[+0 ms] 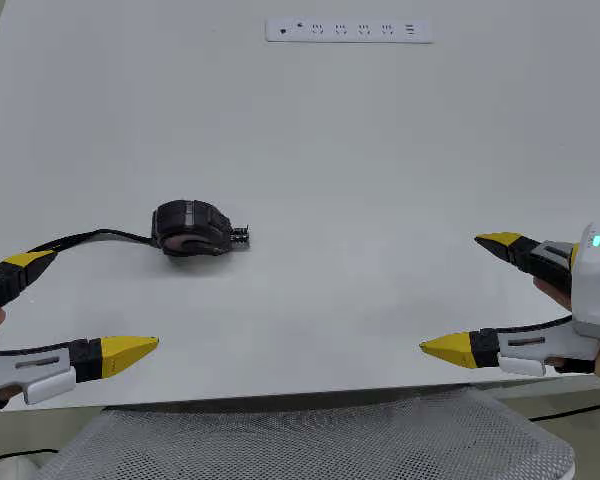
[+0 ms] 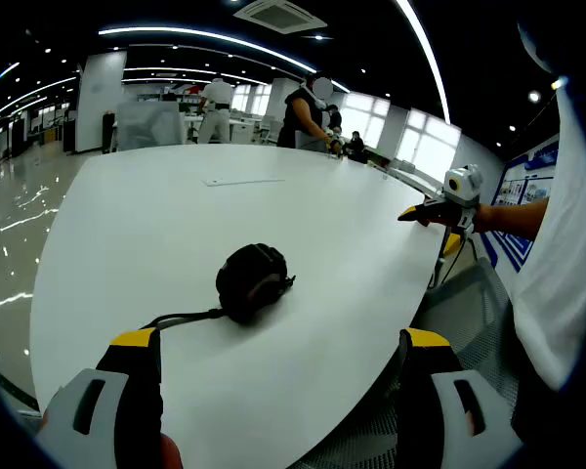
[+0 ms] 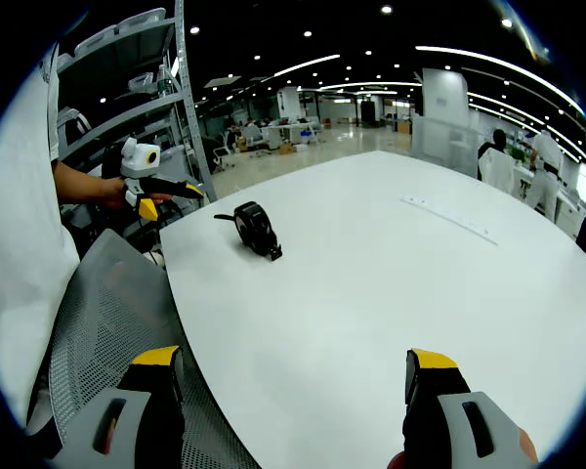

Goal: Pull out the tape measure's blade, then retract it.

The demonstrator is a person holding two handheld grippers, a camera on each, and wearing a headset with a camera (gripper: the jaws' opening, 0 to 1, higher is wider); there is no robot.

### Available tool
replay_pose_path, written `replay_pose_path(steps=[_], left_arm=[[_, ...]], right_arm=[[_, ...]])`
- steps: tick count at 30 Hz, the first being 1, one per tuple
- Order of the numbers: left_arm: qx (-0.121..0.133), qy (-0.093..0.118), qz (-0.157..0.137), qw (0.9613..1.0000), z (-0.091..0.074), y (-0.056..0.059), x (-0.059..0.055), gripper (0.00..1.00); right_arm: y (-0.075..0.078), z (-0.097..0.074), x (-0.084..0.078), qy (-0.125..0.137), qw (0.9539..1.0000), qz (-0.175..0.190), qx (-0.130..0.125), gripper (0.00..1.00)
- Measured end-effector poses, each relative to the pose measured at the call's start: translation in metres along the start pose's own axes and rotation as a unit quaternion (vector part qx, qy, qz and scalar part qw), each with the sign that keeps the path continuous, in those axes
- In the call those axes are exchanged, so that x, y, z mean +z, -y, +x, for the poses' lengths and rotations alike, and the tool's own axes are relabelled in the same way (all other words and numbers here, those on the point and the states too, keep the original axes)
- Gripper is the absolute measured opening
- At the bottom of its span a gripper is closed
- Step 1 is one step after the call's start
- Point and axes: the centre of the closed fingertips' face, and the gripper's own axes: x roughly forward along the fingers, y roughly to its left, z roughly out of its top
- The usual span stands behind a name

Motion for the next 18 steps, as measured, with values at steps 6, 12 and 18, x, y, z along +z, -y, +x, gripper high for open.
replay_pose_path(steps=[6,12,18], left_arm=[[-0.001,-0.005,0.002,1.0,0.0005,-0.0009,-0.0015,0.99],[-0.004,-0.004,-0.005,1.0,0.0015,-0.0001,-0.0012,0.99],[-0.008,-0.005,0.0,1.0,0.0035,-0.0002,-0.0007,0.99]], right_arm=[[0.0007,0.0014,0.0005,0.0,1.0,-0.002,0.002,0.94],[0.0021,0.0026,0.0014,0.003,1.0,0.003,0.002,0.94],[0.0047,0.0036,-0.0006,0.001,1.0,0.001,0.002,0.91]])
